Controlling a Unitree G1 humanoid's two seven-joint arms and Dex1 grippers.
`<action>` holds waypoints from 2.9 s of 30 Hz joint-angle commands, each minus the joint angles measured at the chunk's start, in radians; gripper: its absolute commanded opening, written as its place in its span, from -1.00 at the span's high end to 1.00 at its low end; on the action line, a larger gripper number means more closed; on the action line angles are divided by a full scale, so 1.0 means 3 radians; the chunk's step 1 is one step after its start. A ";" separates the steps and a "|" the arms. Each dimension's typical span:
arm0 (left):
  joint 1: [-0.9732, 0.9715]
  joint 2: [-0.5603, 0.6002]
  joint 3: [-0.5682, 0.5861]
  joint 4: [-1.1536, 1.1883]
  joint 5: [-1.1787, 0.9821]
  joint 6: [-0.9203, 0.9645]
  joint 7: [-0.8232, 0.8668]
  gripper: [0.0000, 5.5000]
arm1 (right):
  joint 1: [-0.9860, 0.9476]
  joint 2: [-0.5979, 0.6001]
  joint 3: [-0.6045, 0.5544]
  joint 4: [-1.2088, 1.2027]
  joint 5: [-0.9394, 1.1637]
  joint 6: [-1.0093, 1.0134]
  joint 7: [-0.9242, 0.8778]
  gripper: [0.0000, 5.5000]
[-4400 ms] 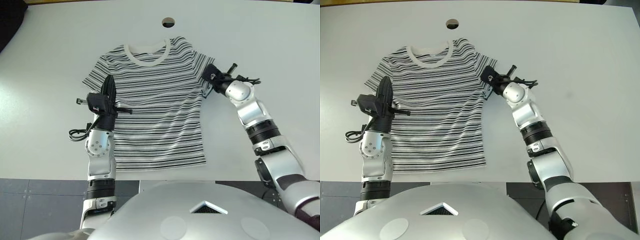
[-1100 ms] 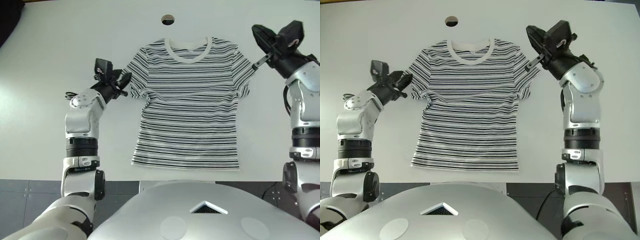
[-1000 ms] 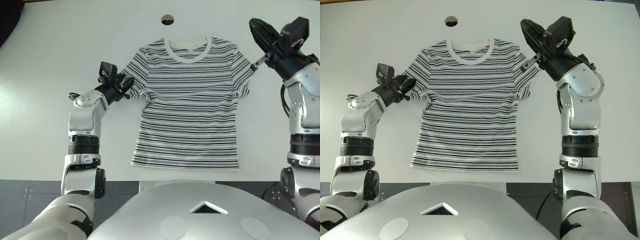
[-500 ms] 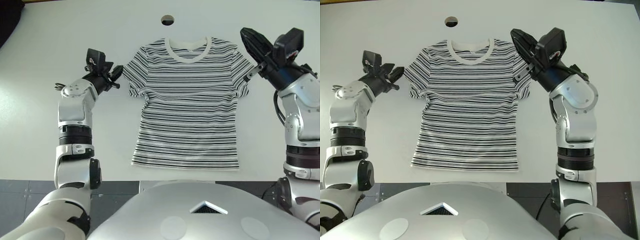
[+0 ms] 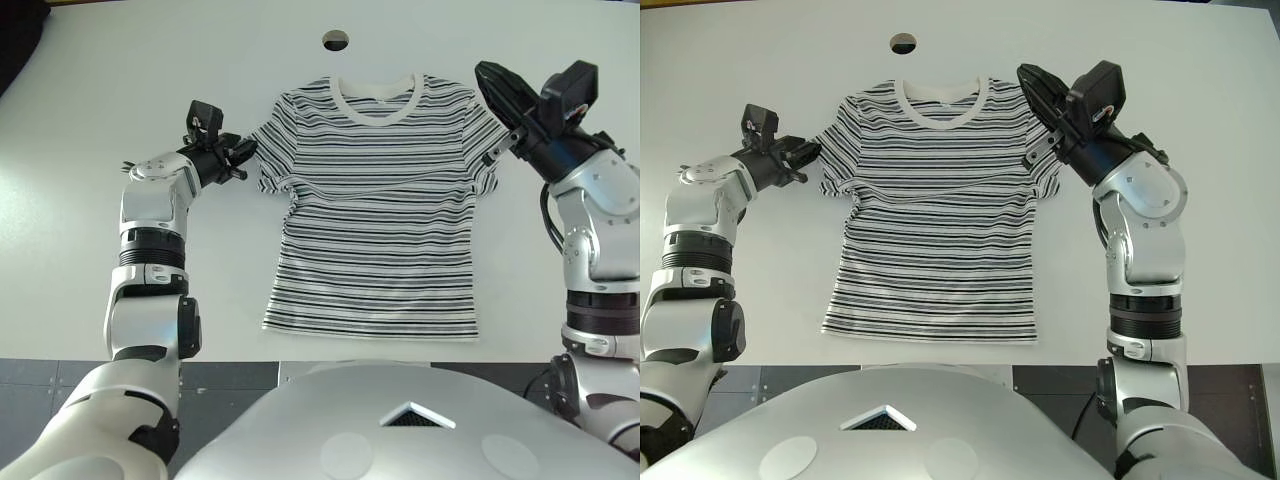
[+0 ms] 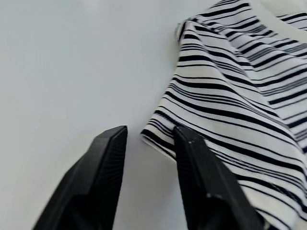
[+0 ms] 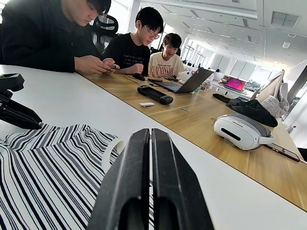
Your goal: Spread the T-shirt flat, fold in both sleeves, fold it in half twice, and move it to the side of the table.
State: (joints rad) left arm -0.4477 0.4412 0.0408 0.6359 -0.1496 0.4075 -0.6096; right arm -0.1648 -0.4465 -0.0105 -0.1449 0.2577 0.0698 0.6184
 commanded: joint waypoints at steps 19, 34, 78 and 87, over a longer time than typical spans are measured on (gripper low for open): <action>0.0139 -0.0256 0.0149 -0.0999 -0.0378 0.0241 0.0027 0.96 | 0.0062 0.0039 0.0003 0.0434 -0.0252 -0.0153 -0.0103 0.96; -0.0112 -0.0876 -0.0308 -0.0630 -0.0121 0.0240 0.0413 0.88 | -0.0272 0.0025 -0.0287 0.1394 -0.0490 0.0319 -0.0733 0.90; 0.1303 -0.0484 0.0036 -0.1650 0.0395 -0.1556 0.0931 0.80 | -0.0727 0.0296 0.0305 0.1372 -0.0669 0.0880 -0.0375 0.96; 0.1446 -0.0515 -0.0001 -0.1738 0.0442 -0.1682 0.0976 0.93 | -0.0871 0.0535 0.0798 0.1812 -0.1002 0.0817 -0.0362 0.96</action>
State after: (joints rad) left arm -0.0233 0.2855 0.0429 0.1300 -0.0238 -0.0900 -0.3260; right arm -0.4026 -0.3018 0.2105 0.3653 -0.0236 0.3197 0.5071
